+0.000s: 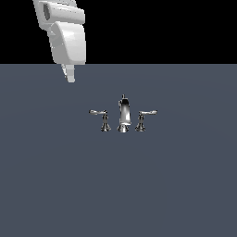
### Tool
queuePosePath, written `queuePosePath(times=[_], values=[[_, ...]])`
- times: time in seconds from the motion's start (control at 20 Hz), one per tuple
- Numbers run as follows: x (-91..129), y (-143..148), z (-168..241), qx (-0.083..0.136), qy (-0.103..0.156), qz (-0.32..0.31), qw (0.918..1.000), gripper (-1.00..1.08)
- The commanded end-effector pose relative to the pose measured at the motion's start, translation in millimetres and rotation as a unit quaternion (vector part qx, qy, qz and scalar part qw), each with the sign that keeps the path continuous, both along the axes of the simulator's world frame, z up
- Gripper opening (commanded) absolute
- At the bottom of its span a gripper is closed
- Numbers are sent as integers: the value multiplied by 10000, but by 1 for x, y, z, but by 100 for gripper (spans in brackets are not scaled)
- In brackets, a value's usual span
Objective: Turn on the faucet by rotating a designated handle.
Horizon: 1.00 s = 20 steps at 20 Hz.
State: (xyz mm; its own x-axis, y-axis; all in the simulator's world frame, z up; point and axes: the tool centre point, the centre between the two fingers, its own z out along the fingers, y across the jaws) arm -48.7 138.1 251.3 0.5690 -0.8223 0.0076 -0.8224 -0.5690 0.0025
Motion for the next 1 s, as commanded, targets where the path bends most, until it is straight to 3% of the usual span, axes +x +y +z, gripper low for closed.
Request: queuePosePath(times=[0.0, 0.45, 0.95], values=[[12, 2, -12, 5, -3, -237, 9997, -100], [60, 1, -58, 7, -3, -1158, 9933, -100], [120, -14, -115, 6, -6, -2314, 9729, -100]])
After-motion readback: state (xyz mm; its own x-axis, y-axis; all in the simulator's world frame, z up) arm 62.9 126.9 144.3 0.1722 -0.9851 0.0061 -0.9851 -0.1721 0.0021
